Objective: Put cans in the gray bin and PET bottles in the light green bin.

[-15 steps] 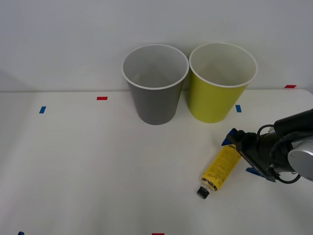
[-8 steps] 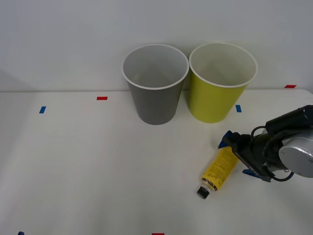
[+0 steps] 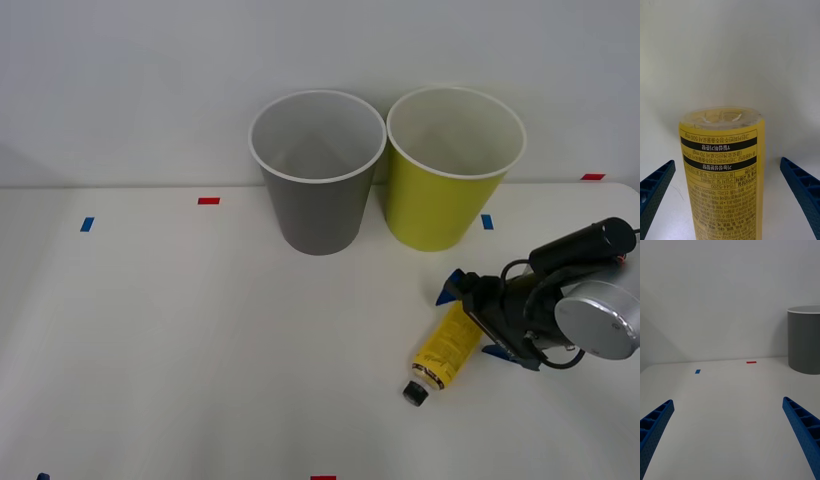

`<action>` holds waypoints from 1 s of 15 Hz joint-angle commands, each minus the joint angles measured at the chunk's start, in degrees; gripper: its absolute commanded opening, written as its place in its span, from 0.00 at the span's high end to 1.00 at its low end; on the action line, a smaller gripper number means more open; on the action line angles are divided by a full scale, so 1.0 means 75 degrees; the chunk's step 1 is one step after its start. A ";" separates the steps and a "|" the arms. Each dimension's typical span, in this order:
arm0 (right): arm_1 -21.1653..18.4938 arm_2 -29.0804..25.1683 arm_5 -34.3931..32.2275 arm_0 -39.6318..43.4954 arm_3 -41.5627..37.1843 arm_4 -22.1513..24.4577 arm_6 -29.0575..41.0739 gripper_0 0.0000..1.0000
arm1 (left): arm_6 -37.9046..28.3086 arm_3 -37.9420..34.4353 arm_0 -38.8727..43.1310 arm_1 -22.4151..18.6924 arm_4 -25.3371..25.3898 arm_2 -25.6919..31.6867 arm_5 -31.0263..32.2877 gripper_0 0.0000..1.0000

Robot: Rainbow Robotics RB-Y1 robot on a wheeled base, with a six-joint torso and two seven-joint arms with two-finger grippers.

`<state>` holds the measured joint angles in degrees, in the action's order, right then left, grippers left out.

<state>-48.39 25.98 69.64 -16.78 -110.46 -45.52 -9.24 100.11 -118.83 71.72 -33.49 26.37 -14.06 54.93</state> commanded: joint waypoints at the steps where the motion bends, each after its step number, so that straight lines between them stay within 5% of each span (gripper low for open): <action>1: -0.0005 0.0004 -0.0015 -0.0013 0.0009 0.0045 -0.0056 1.00 | 0.0000 0.0000 0.0000 0.0000 -0.0001 0.0000 0.0000 0.00; 9: -0.0005 0.0016 -0.0004 0.0116 -0.0155 0.0280 -0.0513 1.00 | 0.0000 0.0000 0.0000 0.0000 -0.0001 0.0000 0.0000 0.00; 11: 0.0006 -0.0019 -0.0015 0.0398 -0.0565 0.0901 -0.0748 1.00 | 0.0000 0.0000 0.0000 0.0000 -0.0001 0.0000 0.0000 0.00; 15: 0.0581 -0.1180 -0.0004 0.1569 -0.1479 0.1358 -0.2248 1.00 | 0.0000 0.0000 0.0000 0.0000 -0.0001 0.0000 0.0000 0.00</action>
<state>-45.66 20.02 69.56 -7.86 -118.74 -36.11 -22.84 100.11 -118.83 71.72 -33.49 26.37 -14.06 54.93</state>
